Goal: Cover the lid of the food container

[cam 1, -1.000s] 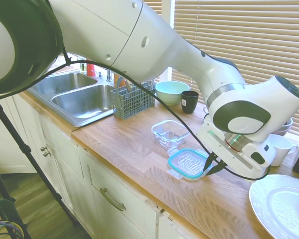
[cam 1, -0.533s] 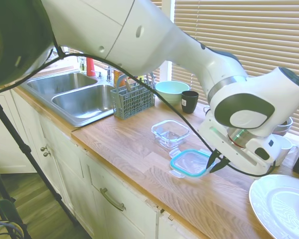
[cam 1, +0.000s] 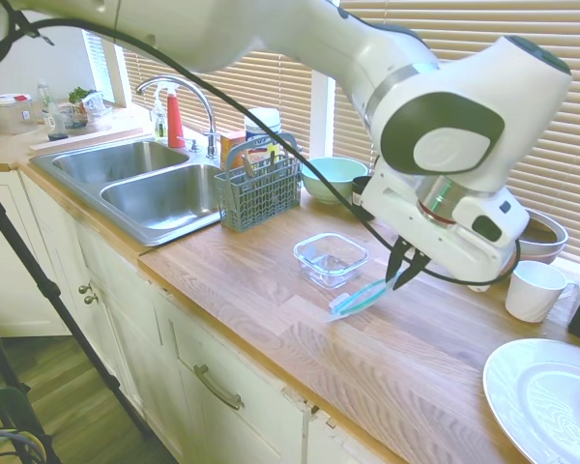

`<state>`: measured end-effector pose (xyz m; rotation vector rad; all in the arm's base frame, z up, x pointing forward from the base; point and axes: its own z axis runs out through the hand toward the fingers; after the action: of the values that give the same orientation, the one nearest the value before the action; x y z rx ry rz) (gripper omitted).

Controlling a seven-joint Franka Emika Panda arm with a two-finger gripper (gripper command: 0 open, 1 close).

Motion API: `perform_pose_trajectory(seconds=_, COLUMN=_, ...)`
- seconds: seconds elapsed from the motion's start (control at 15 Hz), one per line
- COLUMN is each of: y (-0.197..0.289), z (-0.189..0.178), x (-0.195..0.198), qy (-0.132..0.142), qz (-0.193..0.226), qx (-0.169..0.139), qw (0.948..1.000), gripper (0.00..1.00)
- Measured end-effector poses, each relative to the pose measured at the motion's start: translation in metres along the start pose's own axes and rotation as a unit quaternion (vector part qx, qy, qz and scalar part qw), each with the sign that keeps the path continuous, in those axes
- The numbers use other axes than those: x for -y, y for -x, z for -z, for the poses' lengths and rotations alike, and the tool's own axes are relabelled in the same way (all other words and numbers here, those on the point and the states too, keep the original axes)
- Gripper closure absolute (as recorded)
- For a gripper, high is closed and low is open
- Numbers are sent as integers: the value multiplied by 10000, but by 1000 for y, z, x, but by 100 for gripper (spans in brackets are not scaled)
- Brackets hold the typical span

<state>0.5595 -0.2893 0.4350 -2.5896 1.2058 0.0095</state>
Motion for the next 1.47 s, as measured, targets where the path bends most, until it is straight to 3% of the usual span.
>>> perform_pose_trajectory(seconds=0.67, y=50, z=25, x=69, qy=173, qz=18, qx=-236, qw=9996, gripper=100)
perform_pose_trajectory(seconds=1.47, y=66, z=60, x=118, qy=229, qz=-13, qx=-427, qw=9988, gripper=100)
